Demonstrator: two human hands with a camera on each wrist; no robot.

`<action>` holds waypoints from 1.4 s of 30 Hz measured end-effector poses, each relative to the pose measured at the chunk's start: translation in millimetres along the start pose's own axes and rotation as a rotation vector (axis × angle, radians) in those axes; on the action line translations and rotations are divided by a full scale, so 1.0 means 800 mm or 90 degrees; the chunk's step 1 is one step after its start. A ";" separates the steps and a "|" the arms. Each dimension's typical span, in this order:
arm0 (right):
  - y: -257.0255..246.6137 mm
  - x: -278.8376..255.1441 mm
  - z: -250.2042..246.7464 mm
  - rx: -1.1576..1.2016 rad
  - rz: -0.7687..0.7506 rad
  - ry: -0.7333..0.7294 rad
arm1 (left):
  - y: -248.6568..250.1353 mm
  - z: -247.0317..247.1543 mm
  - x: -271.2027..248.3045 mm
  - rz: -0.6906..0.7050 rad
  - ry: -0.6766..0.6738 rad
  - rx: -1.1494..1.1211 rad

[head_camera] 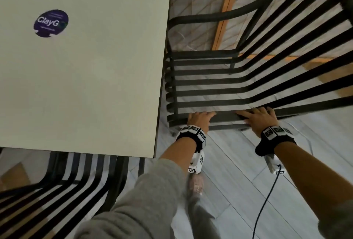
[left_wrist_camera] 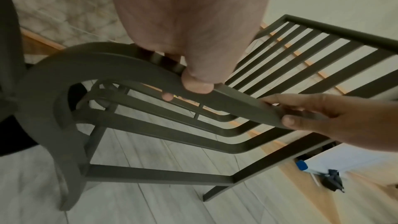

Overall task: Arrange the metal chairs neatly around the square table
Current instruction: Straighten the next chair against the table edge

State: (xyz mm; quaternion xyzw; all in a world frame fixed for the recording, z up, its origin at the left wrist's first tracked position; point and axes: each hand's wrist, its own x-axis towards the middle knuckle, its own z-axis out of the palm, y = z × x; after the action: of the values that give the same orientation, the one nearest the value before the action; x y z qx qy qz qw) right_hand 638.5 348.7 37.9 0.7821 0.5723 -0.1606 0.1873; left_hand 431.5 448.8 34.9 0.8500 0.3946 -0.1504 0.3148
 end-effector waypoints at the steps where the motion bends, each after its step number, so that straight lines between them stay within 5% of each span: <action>1: -0.008 -0.001 0.000 0.010 -0.003 0.006 | -0.006 0.001 -0.002 -0.013 0.001 0.007; 10: -0.083 0.007 -0.010 0.058 -0.004 0.005 | -0.050 -0.028 -0.010 -0.147 -0.003 0.058; 28: -0.103 -0.012 -0.008 0.061 -0.004 0.044 | -0.053 -0.015 -0.048 -0.131 0.038 0.070; 31: -0.126 -0.041 -0.011 0.067 -0.008 0.073 | -0.040 -0.009 -0.087 -0.098 0.059 0.072; 38: -0.226 -0.145 -0.018 0.106 0.021 0.034 | -0.055 -0.040 -0.227 -0.036 -0.155 -0.047; 42: -0.310 -0.206 -0.037 0.138 -0.006 0.058 | -0.099 -0.094 -0.343 0.002 -0.199 -0.068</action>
State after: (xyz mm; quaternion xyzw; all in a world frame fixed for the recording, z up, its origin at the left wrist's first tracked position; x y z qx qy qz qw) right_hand 354.5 293.8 113.7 0.8013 0.5633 -0.1872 0.0745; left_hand 194.9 378.8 197.3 0.7991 0.3467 -0.2593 0.4171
